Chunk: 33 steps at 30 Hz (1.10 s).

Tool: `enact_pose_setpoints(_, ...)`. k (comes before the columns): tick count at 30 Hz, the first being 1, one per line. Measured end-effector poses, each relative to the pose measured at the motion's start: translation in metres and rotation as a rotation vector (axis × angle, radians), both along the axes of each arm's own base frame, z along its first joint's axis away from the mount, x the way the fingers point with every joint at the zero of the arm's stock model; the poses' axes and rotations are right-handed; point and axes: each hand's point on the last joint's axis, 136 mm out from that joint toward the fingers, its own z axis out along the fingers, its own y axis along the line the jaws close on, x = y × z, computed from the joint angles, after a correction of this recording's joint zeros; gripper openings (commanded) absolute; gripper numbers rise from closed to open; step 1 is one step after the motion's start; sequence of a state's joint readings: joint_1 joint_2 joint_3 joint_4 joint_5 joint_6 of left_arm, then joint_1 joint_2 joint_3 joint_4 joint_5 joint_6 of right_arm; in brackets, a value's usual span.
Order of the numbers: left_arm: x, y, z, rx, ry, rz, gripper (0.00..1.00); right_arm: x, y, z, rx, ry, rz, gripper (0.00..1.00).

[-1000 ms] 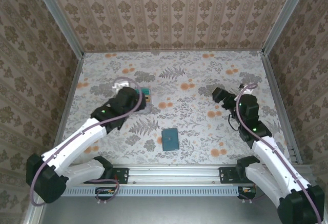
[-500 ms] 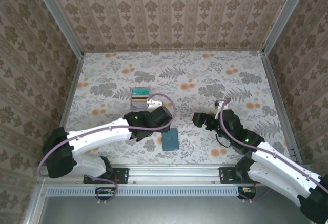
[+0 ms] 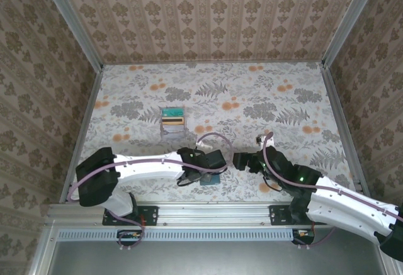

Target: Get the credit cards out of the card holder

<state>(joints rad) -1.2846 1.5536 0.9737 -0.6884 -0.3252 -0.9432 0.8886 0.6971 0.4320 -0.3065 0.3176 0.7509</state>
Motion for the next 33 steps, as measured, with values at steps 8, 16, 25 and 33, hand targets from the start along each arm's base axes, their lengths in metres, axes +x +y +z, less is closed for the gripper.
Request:
enact_pose_setpoints(8, 0.001, -0.021, -0.005, 0.008, 0.022, -0.016, 0.44, -0.002, -0.014, -0.003, -0.018, -0.001, -0.052, 1.0)
enact_pose_setpoints(16, 0.001, -0.029, -0.017, 0.042, 0.048, -0.026, 0.42, -0.007, -0.028, -0.009, -0.031, 0.001, -0.085, 1.0)
enact_pose_setpoints(25, 0.002, -0.026, -0.029, 0.072, 0.085, -0.019, 0.27, -0.008, -0.03, -0.013, -0.037, 0.005, -0.087, 1.0)
enact_pose_setpoints(33, 0.005, -0.025, -0.026, 0.067, 0.081, -0.015, 0.0, -0.009, -0.03, -0.02, -0.043, 0.017, -0.084, 1.0)
